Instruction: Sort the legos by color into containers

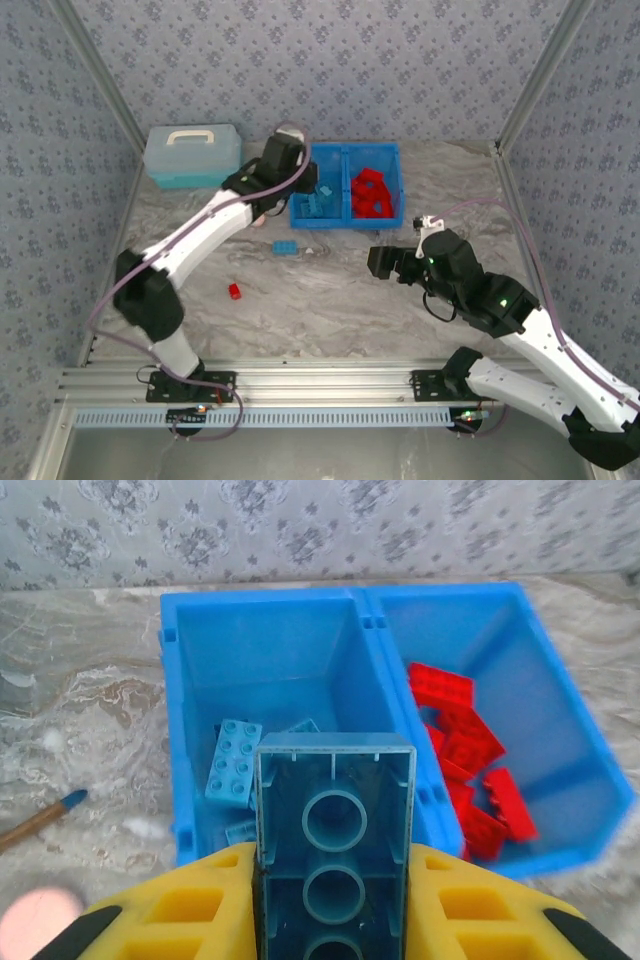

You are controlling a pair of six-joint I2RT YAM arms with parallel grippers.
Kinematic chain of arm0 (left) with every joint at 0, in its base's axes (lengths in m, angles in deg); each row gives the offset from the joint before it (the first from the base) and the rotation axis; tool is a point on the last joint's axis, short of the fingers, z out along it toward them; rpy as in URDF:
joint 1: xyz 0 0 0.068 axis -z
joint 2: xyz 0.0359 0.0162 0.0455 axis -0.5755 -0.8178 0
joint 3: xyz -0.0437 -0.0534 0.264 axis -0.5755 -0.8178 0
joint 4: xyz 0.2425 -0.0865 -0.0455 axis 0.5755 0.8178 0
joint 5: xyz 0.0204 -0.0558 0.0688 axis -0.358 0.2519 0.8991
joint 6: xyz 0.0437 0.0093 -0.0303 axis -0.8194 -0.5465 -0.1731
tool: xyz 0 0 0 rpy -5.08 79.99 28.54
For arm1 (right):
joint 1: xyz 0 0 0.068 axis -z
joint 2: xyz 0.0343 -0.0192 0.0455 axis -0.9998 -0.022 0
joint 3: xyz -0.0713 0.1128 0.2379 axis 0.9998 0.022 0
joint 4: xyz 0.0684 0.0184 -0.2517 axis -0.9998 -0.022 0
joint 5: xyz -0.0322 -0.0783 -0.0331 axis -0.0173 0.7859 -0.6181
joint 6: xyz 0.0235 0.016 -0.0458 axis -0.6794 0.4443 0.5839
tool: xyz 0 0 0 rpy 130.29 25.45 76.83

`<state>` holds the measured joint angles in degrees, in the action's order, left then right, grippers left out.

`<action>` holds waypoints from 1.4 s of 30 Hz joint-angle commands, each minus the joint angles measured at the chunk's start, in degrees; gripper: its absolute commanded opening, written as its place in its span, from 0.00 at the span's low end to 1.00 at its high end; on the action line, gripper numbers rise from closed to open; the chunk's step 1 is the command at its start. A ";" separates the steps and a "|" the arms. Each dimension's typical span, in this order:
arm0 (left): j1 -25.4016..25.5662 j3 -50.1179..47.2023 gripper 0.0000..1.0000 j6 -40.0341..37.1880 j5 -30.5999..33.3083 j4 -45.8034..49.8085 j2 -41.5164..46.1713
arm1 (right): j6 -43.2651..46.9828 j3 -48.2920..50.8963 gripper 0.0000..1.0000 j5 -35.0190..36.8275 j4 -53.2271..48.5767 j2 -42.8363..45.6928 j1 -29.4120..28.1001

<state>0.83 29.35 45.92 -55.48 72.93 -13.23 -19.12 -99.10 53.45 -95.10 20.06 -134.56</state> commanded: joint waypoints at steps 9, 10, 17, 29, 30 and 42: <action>-2.02 33.08 0.55 -1.86 -0.67 11.34 -28.91 | -3.50 -1.58 1.00 4.20 -4.60 4.02 -2.38; -1.94 34.73 0.58 -2.04 -0.85 12.59 -29.58 | -3.42 -1.55 1.00 4.31 -4.62 3.97 -2.53; -0.93 28.61 0.77 -2.85 -3.44 11.20 -17.75 | -0.67 -0.32 1.00 4.86 -3.68 1.85 -2.89; 0.16 -12.31 0.99 -6.22 -0.70 14.38 29.19 | 37.02 -7.69 1.00 -8.67 8.58 -29.19 -11.30; 0.11 -14.98 0.99 -5.89 0.93 16.38 32.96 | 39.56 -9.46 1.00 -9.26 9.42 -33.13 -11.48; -0.74 -30.76 0.99 1.81 8.58 34.09 56.94 | 51.78 -50.15 1.00 -11.12 -5.69 -77.79 -6.67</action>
<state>0.48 -0.35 44.98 -49.30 102.62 42.27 29.40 -142.33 43.94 -92.89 -51.63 -143.24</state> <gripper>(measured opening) 0.993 0.999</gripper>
